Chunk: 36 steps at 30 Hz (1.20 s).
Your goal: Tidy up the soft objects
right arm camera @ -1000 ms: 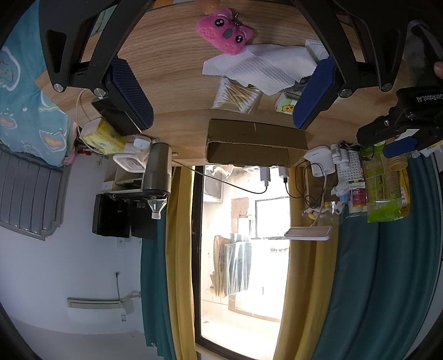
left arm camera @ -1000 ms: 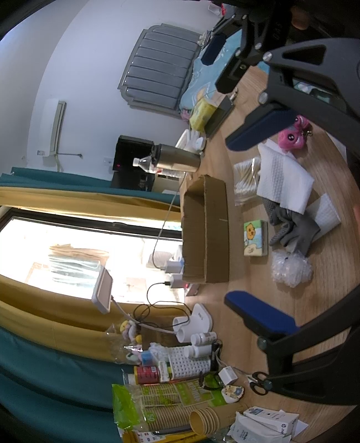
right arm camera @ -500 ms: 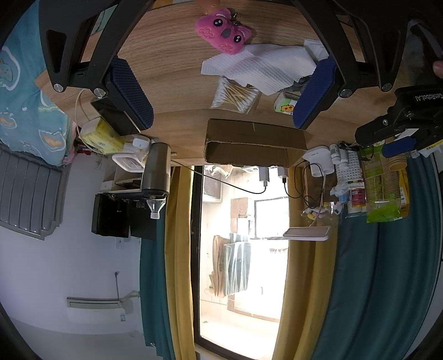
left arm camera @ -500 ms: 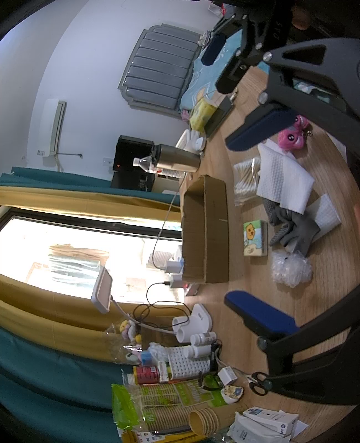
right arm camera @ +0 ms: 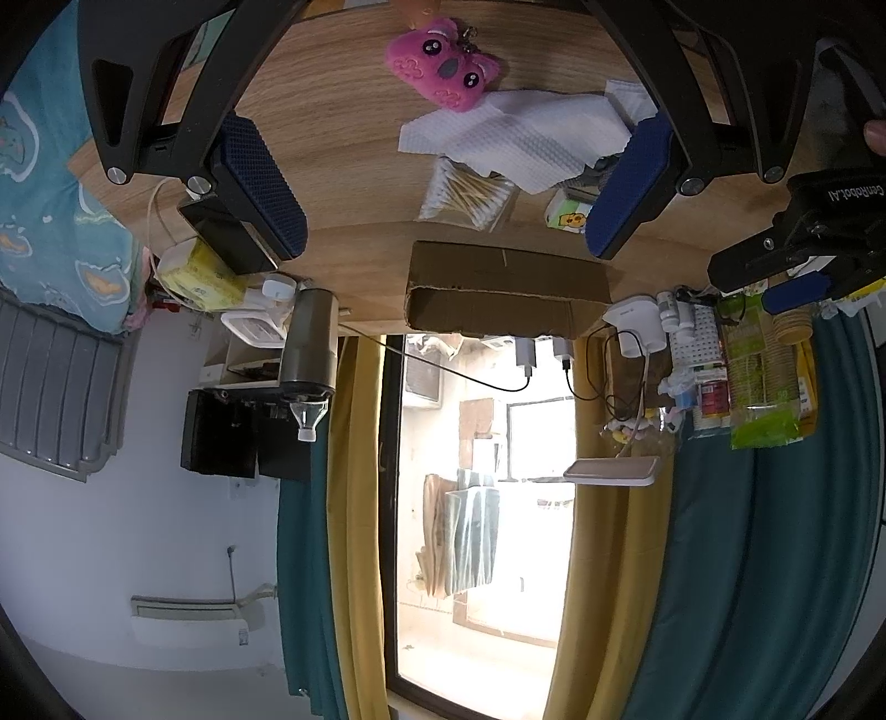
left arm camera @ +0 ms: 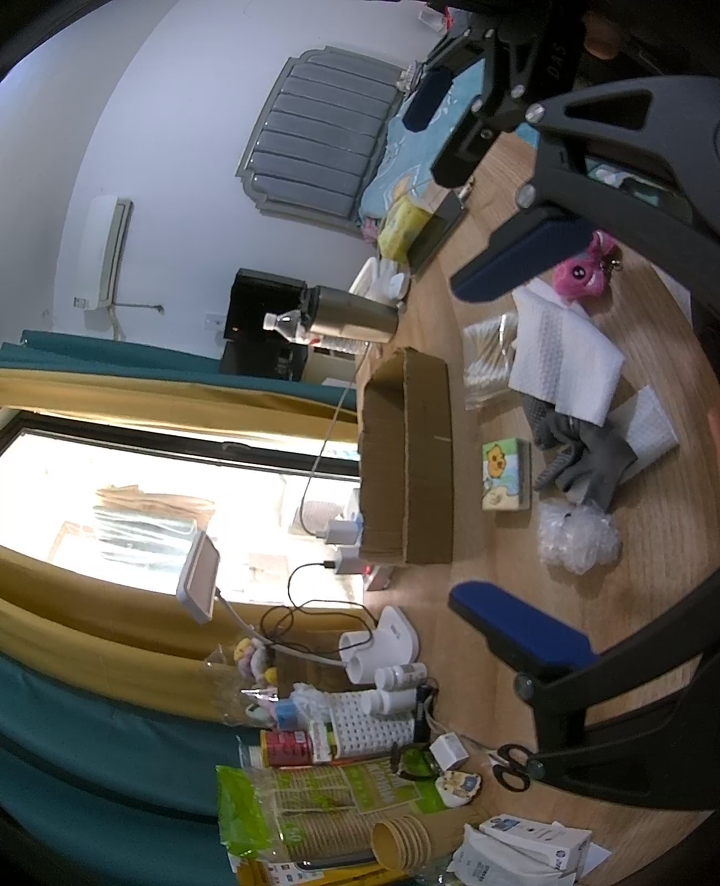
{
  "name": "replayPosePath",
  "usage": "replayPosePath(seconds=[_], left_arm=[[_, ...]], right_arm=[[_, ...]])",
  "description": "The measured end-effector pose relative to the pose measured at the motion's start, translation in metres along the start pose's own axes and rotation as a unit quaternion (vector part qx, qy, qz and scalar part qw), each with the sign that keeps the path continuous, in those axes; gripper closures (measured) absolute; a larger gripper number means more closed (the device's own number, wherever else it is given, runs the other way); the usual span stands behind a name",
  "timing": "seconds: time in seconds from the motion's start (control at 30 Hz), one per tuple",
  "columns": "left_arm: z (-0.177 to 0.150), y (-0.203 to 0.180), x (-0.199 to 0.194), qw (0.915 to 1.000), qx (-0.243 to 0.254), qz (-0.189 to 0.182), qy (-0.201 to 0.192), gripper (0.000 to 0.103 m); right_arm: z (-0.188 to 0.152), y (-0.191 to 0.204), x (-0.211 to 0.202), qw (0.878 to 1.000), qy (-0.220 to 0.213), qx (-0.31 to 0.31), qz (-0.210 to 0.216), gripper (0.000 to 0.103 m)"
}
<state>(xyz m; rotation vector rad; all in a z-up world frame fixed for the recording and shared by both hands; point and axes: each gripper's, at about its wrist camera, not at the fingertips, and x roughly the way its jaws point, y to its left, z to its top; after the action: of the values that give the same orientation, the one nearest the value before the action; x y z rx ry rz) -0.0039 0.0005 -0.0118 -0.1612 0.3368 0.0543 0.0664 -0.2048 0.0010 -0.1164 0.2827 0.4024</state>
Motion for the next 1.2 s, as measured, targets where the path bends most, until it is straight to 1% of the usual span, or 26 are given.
replayPosePath(seconds=[0.2, 0.3, 0.5, 0.6, 0.73, 0.83, 0.9, 1.0, 1.07, 1.2], left_arm=[[-0.012, 0.003, 0.008, 0.9998, -0.006, 0.004, 0.016, 0.001], [-0.017, 0.009, 0.014, 0.9994, -0.013, 0.008, 0.031, 0.001], [-0.03, 0.019, 0.029, 0.9976, -0.027, 0.016, 0.062, 0.001], [-0.035, 0.022, 0.036, 0.9964, -0.033, 0.018, 0.076, 0.001], [-0.041, 0.03, 0.048, 0.9944, -0.039, 0.021, 0.096, 0.001], [-0.044, 0.034, 0.055, 0.9931, -0.043, 0.024, 0.106, 0.001], [-0.047, 0.038, 0.06, 0.992, -0.046, 0.029, 0.114, 0.001], [-0.05, 0.044, 0.067, 0.9901, -0.051, 0.035, 0.126, 0.001], [-0.053, 0.048, 0.072, 0.989, -0.054, 0.036, 0.133, 0.001], [-0.057, 0.054, 0.081, 0.987, -0.056, 0.039, 0.145, 0.001]], right_arm=[[-0.008, 0.003, 0.01, 1.0, 0.021, 0.002, 0.006, 0.0], [-0.014, 0.001, 0.021, 0.999, 0.043, 0.005, 0.023, 0.0], [-0.026, 0.003, 0.045, 0.996, 0.084, 0.004, 0.042, 0.001], [-0.032, 0.006, 0.058, 0.994, 0.102, 0.001, 0.048, 0.003], [-0.04, 0.008, 0.075, 0.991, 0.125, 0.0, 0.053, 0.009], [-0.045, 0.011, 0.085, 0.988, 0.14, 0.0, 0.059, 0.016], [-0.047, 0.013, 0.09, 0.987, 0.149, 0.0, 0.063, 0.017], [-0.053, 0.016, 0.098, 0.984, 0.164, 0.001, 0.071, 0.021], [-0.055, 0.018, 0.101, 0.983, 0.171, 0.003, 0.074, 0.03], [-0.06, 0.02, 0.108, 0.979, 0.184, 0.005, 0.083, 0.032]])
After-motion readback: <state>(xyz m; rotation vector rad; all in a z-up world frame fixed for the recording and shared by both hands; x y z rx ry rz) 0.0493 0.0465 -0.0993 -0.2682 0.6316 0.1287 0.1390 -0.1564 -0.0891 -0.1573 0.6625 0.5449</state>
